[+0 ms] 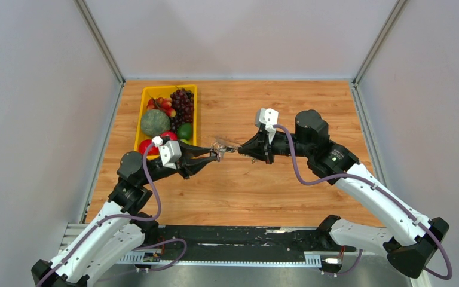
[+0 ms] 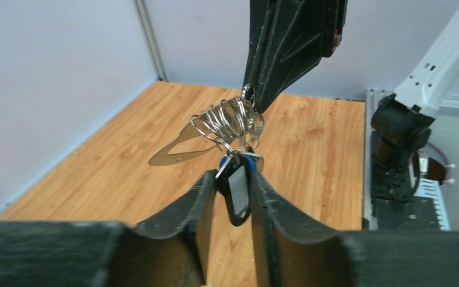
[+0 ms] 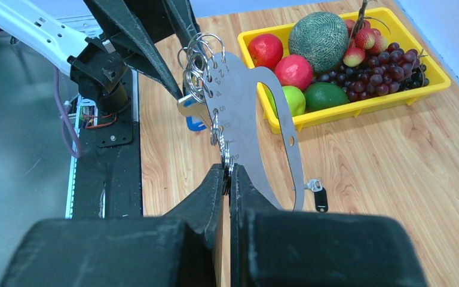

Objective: Remove the keys from the keyring

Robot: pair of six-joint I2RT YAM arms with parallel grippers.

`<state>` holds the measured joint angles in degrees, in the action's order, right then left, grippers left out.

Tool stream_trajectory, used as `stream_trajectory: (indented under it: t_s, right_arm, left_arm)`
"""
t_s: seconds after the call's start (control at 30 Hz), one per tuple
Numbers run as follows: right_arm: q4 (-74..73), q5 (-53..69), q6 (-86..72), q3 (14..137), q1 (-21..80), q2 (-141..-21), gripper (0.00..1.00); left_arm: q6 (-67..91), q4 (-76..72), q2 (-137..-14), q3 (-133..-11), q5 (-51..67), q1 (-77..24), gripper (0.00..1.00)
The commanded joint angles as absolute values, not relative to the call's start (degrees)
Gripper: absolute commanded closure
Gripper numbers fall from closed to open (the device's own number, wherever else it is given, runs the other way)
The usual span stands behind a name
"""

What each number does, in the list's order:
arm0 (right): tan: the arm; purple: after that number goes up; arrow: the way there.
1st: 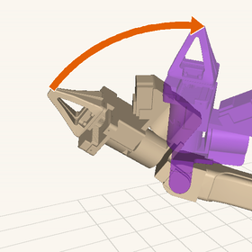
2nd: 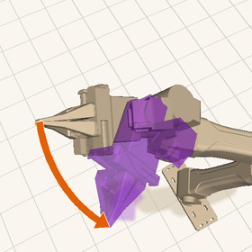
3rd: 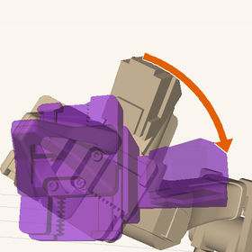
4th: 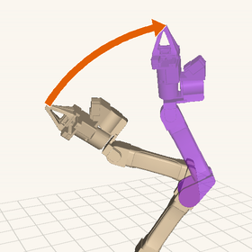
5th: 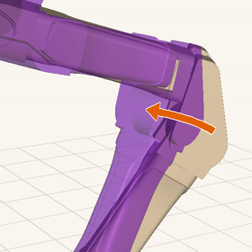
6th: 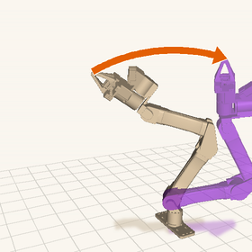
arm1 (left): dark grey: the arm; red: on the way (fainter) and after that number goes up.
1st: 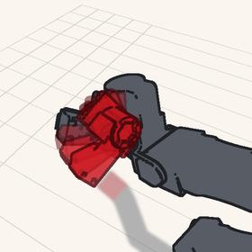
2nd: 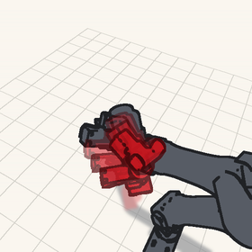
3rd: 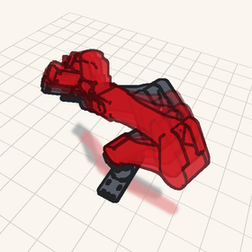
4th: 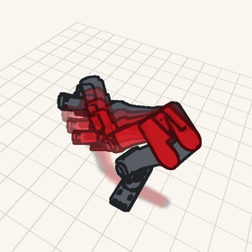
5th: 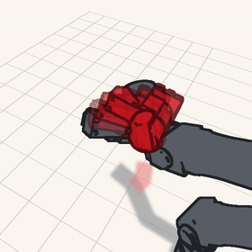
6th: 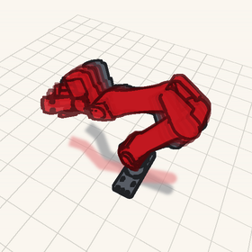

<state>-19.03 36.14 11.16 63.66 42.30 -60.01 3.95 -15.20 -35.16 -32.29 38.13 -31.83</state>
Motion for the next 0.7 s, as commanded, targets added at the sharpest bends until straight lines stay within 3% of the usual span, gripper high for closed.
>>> stream_trajectory:
  t_s: [0.0, 0.1, 0.17, 0.5, 0.6, 0.63, 0.67]
  right_arm:
    - [-15.6, 37.6, 12.9, 64.3, 42.6, -58.7, 1.00]
    - [-15.7, 37.1, 13.0, 64.2, 42.6, -58.6, 1.00]
    - [-15.8, 36.5, 13.2, 64.1, 42.6, -58.5, 1.00]
    - [-15.6, 28.4, 12.9, 60.6, 42.6, -56.7, 0.99]
    - [-14.7, 26.7, 11.4, 58.3, 42.6, -55.8, 0.86]
    - [-14.0, 26.7, 10.7, 57.4, 42.6, -55.6, 0.80]
    - [-13.2, 26.7, 9.8, 56.3, 42.6, -55.2, 0.67]
  left_arm:
    - [3.9, -18.0, -35.6, -32.1, 41.1, -31.7, 0.70]
    - [3.5, -17.5, -35.4, -32.0, 40.4, -31.7, 0.91]
    - [3.2, -17.1, -35.4, -32.1, 39.7, -31.7, 0.99]
    - [-1.3, -9.9, -34.5, -33.8, 29.8, -31.7, 1.00]
    - [-3.1, -7.9, -34.4, -34.5, 26.4, -31.8, 1.00]
    - [-3.4, -7.3, -34.7, -34.7, 25.8, -31.7, 1.00]
    - [-3.7, -6.4, -35.0, -35.0, 24.8, -31.8, 1.00]
